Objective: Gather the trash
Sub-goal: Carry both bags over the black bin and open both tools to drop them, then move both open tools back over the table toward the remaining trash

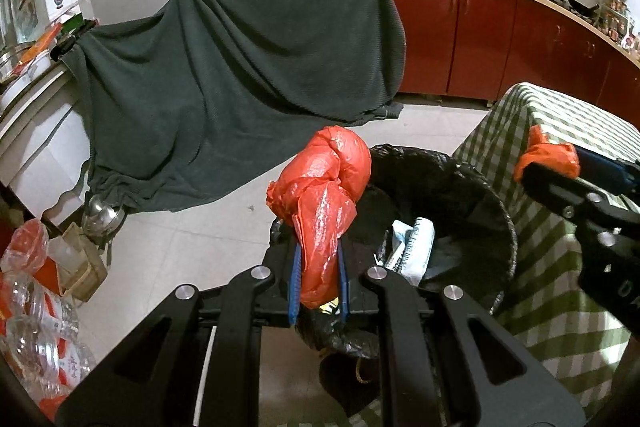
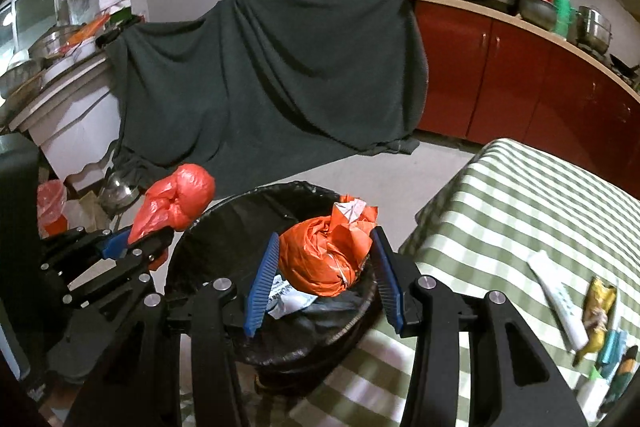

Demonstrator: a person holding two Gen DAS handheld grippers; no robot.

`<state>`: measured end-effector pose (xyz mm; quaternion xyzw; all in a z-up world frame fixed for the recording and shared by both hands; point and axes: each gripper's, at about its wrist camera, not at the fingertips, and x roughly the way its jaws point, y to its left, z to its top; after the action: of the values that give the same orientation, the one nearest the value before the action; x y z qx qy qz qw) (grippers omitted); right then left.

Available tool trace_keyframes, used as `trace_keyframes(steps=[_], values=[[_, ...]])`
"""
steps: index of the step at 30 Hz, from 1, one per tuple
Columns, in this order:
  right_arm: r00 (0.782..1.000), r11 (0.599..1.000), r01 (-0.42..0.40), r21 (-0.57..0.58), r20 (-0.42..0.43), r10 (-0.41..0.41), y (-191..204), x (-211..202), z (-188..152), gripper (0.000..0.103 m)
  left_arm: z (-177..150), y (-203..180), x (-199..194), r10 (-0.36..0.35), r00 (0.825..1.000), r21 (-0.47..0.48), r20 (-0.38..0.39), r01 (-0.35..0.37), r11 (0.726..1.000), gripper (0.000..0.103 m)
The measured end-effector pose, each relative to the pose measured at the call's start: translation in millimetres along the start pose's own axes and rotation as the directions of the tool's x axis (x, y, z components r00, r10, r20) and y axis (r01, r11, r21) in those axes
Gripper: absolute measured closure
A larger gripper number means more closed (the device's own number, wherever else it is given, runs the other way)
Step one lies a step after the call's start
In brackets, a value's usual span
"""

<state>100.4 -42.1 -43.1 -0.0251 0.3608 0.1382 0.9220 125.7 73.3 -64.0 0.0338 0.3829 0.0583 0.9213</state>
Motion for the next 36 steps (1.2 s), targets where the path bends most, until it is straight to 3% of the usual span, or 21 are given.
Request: trace_keyframes(steps=[13,16,19,23,26,36], values=[[0.997,1.000,0.003,-0.009,-0.073,-0.004,12,31,13,0.056,3,8,25,-0.021,0.999,-0.031,-0.025,0.020,0.999,0.088],[0.996,1.000,-0.006,-0.008,-0.092,0.006,13,36,15,0.052,4,8,29,-0.032,0.999,-0.036,-0.030,0.031,0.999,0.086],[0.996,1.000,-0.003,0.001,-0.087,0.003,11,35,16,0.047,3,8,30,-0.037,0.999,-0.038,-0.031,0.035,0.999,0.076],[0.997,1.000,0.003,0.006,-0.078,-0.002,9,30,14,0.047,3,10,31,-0.045,0.998,-0.053,-0.044,0.043,0.998,0.073],[0.998,1.000,0.003,0.014,-0.070,-0.002,7,23,12,0.046,3,11,29,-0.041,0.999,-0.073,-0.036,0.038,0.997,0.052],[0.999,0.997,0.052,0.054,0.001,-0.052,-16,-19,-1,0.031,3,-3,1,-0.042,0.999,-0.061,0.020,0.043,0.997,0.049]])
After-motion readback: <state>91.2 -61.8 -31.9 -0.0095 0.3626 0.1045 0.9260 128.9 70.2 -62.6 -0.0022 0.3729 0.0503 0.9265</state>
